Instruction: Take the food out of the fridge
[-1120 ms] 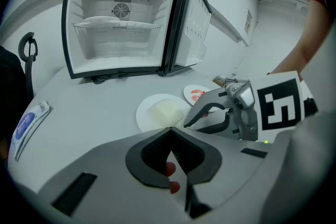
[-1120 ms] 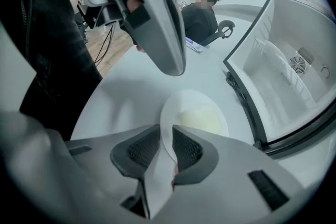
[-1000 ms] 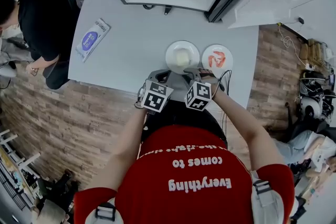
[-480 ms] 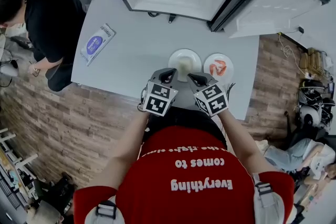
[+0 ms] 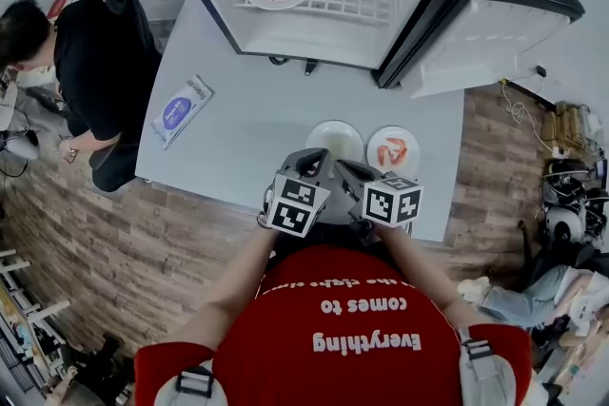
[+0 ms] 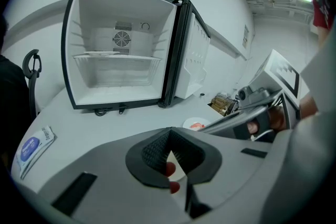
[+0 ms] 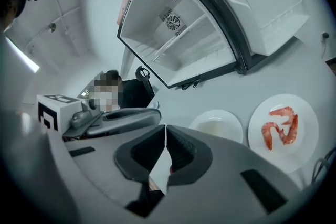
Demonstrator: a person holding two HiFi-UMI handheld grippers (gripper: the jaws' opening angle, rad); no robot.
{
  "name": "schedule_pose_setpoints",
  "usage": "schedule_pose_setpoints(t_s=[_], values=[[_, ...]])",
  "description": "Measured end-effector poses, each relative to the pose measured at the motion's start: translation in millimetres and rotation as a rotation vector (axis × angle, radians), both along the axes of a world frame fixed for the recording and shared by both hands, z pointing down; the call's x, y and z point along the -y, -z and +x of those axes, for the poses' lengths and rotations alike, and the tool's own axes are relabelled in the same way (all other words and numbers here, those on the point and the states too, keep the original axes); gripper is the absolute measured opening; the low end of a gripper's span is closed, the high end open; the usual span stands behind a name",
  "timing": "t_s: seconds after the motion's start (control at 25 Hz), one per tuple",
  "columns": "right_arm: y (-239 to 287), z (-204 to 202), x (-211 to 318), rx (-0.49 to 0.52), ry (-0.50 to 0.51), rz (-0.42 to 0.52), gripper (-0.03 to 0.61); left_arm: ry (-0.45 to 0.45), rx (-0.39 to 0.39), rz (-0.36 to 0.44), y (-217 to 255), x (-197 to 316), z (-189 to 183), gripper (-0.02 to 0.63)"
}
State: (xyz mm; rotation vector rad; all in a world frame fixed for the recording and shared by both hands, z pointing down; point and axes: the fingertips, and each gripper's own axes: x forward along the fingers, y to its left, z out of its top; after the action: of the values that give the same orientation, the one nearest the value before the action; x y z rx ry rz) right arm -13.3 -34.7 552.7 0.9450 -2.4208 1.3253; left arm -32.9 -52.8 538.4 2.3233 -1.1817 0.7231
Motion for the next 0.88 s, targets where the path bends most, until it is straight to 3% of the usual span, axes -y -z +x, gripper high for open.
schedule_pose_setpoints(t_s=[0.4,0.88], values=[[8,2,12,0.057,-0.012,-0.036,0.018,-0.020,0.013,0.019,6,4,2,0.005],[94,-33,101,0.438,-0.078,-0.032,0.021,0.099,0.020,0.198,60,67,-42,0.005]])
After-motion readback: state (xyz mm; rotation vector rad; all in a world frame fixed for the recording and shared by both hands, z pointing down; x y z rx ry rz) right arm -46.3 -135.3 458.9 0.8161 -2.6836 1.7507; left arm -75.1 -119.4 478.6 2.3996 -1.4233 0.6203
